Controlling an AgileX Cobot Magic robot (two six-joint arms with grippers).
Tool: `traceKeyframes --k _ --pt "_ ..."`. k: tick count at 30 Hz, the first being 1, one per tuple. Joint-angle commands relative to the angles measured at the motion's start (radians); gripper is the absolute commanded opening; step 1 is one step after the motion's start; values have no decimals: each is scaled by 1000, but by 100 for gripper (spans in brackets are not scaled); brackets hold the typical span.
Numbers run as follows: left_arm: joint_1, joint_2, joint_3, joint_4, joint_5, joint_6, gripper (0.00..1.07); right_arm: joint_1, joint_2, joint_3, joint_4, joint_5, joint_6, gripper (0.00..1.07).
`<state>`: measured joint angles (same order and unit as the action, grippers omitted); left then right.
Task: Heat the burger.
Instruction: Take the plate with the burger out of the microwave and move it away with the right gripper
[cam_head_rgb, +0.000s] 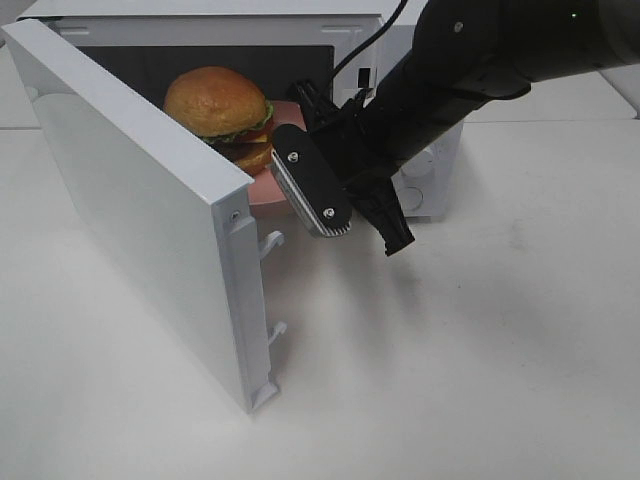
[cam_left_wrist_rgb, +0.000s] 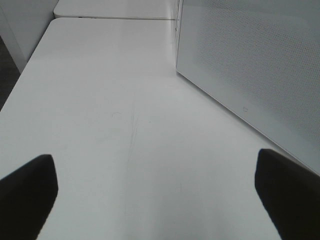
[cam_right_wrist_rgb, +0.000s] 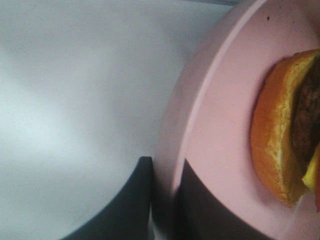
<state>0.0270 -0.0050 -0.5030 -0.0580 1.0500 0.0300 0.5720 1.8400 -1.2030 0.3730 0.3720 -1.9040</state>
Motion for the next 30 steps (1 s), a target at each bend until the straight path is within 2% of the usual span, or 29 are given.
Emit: traceKeyframes --k 1,4,6,9,12,14,17,19,30 --pt "2 -19 3 -4 -13 -8 100 -9 -77 67 12 -94 14 0" --pt "2 -19 3 -4 -13 -8 100 -9 -89 83 12 -101 14 0" --pt "2 -19 3 -4 -13 -8 100 -9 -141 155 12 -112 14 0" --pt "2 -19 3 -4 -13 -8 100 -9 -182 206 12 -127 15 0" --pt "2 -19 3 -4 -13 -8 100 -9 -197 220 12 -132 15 0" --pt "2 -19 3 -4 -13 -8 100 -9 -252 291 12 -148 15 0" --pt "2 -19 3 -4 -13 -8 100 -9 -263 304 12 -157 18 0" --pt "2 -19 3 -4 -13 -8 100 -9 -323 358 12 -169 31 0" --pt "2 -19 3 -4 -13 -8 100 -9 -485 501 -7 -176 113 0"
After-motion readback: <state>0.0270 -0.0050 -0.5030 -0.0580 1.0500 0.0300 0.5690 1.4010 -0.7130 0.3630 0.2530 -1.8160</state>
